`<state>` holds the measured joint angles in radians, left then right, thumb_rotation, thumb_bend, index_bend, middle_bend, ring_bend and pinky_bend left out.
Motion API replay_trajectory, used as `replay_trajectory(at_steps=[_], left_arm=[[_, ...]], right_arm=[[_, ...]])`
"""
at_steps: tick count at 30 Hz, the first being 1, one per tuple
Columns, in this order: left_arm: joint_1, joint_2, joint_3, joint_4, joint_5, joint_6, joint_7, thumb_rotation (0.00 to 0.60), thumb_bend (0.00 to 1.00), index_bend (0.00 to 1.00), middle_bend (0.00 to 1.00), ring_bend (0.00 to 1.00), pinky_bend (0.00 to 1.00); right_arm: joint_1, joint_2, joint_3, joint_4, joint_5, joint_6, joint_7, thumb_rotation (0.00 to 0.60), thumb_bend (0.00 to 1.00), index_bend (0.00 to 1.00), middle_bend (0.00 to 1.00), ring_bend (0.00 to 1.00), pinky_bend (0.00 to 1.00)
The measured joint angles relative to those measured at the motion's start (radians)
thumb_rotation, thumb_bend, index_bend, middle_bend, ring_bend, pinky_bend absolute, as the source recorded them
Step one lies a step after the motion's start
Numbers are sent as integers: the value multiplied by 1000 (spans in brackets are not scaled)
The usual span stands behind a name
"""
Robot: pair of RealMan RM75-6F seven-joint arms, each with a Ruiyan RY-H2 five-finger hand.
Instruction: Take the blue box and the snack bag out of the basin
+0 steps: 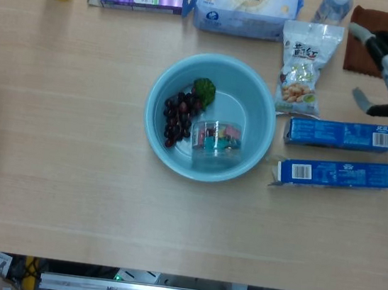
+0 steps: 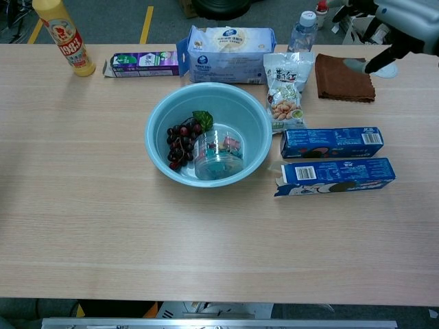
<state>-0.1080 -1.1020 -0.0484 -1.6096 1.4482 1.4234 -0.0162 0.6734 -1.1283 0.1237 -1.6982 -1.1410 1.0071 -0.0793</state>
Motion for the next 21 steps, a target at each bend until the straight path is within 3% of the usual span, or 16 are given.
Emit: replay_trajectory(at_steps=[8,15,21], left_arm=[[-3,-16,-3,17,22,15,-20,600,193,18,100,71,55],[1,-23,6,2,44,33,-18,600,194,18,100,72,55],[8,-30,18,-15,62,44,-3,600,193,18,100,71,55]], right_arm=[[-196,28,-68,-76,-58,271,-56,600,309,294,358,273,377],[-401,14,-131,-83,-153,518,-54,600,309,313,365,287,389],[-506,5,-163,-58,-216,595,2,600,309,317,366,287,389]])
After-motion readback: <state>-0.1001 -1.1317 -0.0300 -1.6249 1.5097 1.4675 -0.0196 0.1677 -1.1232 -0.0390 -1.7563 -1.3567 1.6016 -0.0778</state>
